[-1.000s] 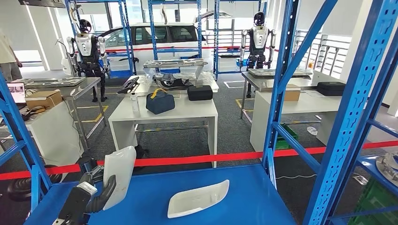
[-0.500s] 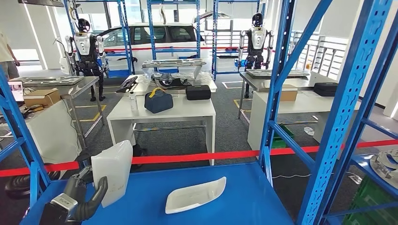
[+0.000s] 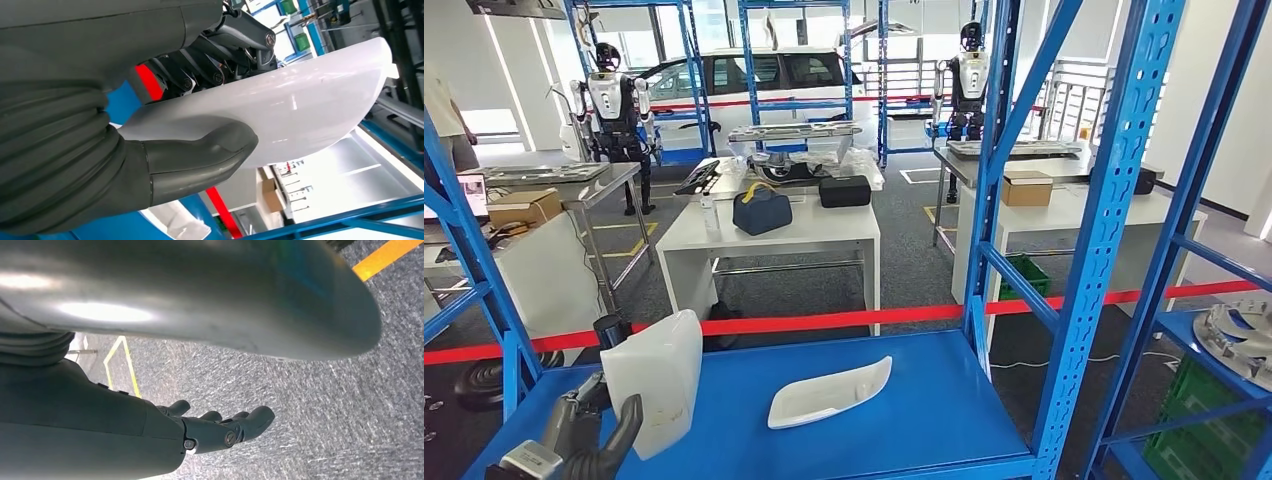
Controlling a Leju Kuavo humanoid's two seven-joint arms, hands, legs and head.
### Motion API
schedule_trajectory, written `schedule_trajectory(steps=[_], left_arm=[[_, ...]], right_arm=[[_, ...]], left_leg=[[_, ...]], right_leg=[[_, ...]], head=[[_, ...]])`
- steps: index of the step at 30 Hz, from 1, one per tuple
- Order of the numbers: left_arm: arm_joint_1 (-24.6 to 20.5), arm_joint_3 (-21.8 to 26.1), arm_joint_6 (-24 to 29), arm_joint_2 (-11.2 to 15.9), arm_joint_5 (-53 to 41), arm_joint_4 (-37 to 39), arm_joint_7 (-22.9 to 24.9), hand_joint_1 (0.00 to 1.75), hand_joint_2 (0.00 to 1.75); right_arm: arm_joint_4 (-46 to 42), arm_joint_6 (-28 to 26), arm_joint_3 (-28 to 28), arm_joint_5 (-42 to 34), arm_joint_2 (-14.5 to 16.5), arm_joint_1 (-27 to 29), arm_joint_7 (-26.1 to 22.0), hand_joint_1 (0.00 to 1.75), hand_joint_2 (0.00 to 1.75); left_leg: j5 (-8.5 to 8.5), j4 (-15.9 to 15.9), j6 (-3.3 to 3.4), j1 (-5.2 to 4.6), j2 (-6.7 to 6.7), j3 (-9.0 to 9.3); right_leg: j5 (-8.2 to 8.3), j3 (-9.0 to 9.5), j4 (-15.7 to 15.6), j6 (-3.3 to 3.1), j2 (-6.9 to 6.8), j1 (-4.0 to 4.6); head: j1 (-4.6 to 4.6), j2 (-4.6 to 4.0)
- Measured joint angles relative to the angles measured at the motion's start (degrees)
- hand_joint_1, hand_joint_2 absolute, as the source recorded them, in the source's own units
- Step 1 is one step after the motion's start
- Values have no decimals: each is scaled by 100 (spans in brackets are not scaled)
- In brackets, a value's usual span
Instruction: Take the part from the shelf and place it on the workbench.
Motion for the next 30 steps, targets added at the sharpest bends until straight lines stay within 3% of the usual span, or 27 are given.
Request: schedule_trajectory(steps=[1, 3, 4, 6, 8, 9, 10, 12, 13, 15, 16, 19, 21, 23, 24, 25, 26, 27, 28, 30], left_arm=[[3, 14, -3, 4, 10, -26, -4, 175, 175], [14, 39, -7, 10, 25, -52, -9, 175, 175], [13, 45, -11, 10, 30, -62, -8, 175, 175], [12, 49, -28, 2, 36, -83, -9, 175, 175], [15, 50, -58, -9, 38, -98, -6, 175, 175], [18, 50, -79, -14, 36, -101, 0, 175, 175], [19, 50, -104, -19, 30, -100, 6, 175, 175], [19, 49, -146, -28, 7, -103, 14, 175, 175], [18, 49, -158, -31, -10, -111, 15, 175, 175], [14, 49, -164, -32, -43, -143, 13, 175, 175], [10, 48, -166, -32, -51, -159, 11, 175, 175], [2, 44, -171, -35, -56, -176, 11, 175, 175], [4, 43, -173, -31, -57, -180, 13, 175, 175], [17, 44, -173, -29, -58, -186, 10, 175, 175], [33, 44, -172, -28, -58, -187, 9, 175, 175], [59, 44, -169, -27, -59, -189, 7, 175, 175], [88, 45, -166, -27, -59, -194, 4, 175, 175], [115, 51, -161, -27, -59, -204, 2, 175, 175], [134, 60, -156, -26, -54, -220, -5, 175, 175], [150, 100, -147, -19, -30, -279, -32, 175, 175]], right_arm=[[0, -1, 0, 0, 0, 2, 0, 0, 0], [0, -2, 0, -3, -3, 10, 9, 0, 0], [0, -7, 0, -6, -5, 13, 19, 0, 0], [1, -20, 0, -18, -7, 18, 64, 0, 0], [2, -37, -1, -34, -3, 17, 123, 0, 0], [1, -55, -2, -49, -3, 15, 150, 0, 0], [1, -79, -5, -71, -3, 14, 169, 0, 0], [2, -124, -25, -126, -3, 10, 166, 0, 0], [2, -134, -35, -151, -2, 4, 137, 0, 0], [1, -135, -50, -182, 0, -11, 74, 0, 0], [1, -133, -54, -187, 2, -17, 54, 0, 0], [2, -131, -82, -193, 13, -29, 27, 0, 0], [1, -132, -98, -190, 21, -38, 18, 0, 0], [0, -136, -111, -183, 21, -39, 16, 0, 0], [0, -142, -119, -184, 21, -37, 20, 0, 0], [0, -158, -127, -198, 21, -36, 31, 0, 0], [0, -184, -138, -223, 21, -35, 49, 0, 0], [0, -212, -152, -258, 21, -35, 76, 0, 0], [0, -236, -167, -291, 22, -36, 103, 0, 0], [0, -240, -192, -316, 30, -32, 159, 0, 0]], left_leg=[[-27, -148, 24, -22, -1, 75], [51, -215, 90, -26, 3, 41], [109, -245, 136, -12, 15, 18], [266, -298, 222, 27, 38, -83], [401, -285, 254, 25, 43, -248], [463, -265, 252, 24, 45, -345], [521, -238, 245, 24, 48, -445], [619, -165, 216, 30, 53, -644], [660, -117, 194, 34, 55, -732], [729, -24, 132, 26, 57, -856], [765, 0, 97, 20, 58, -883], [843, -29, -9, 28, 49, -942], [487, 234, -83, 48, 38, -1093], [-115, 903, -146, 62, 35, -1269], [-287, 1257, -163, 66, 35, -1318], [-318, 1504, -167, 66, 35, -1303], [-233, 1580, -159, 66, 34, -1207], [-84, 1449, -138, 64, 33, -1005], [41, 1126, -106, 58, 32, -707], [8, 247, -25, 24, 30, -36]], right_leg=[[43, -2, -13, 33, -3, -5], [126, -7, -54, 106, -1, -9], [84, -33, -31, 134, 5, -3], [-303, -167, 297, 175, 16, 4], [-853, -358, 985, 206, 16, -3], [-982, -409, 1306, 222, 16, -3], [-982, -395, 1494, 232, 15, -3], [-715, -84, 1301, 238, 14, -9], [-635, 202, 934, 235, 14, -14], [-669, 679, 225, 191, 26, 0], [-732, 784, 32, 156, 34, 11], [-646, 707, -34, 30, 25, 12], [-498, 578, -63, -42, -2, -12], [-358, 420, -66, -70, -18, -16], [-290, 339, -63, -69, -22, -14], [-221, 255, -60, -65, -25, -12], [-152, 173, -58, -58, -26, -9], [-85, 93, -56, -50, -27, -4], [-23, 27, -55, -40, -27, -1], [87, -48, -57, 4, -22, 12]], head=[[0, 0], [-2, 0], [-2, 0], [6, 0], [16, 0], [18, 0], [20, 0], [22, 0], [23, 0], [21, 0], [19, 0], [14, -3], [3, -5], [-7, -3], [-11, -4], [-11, -3], [-14, -3], [-15, -3], [-15, -2], [-13, -2]])
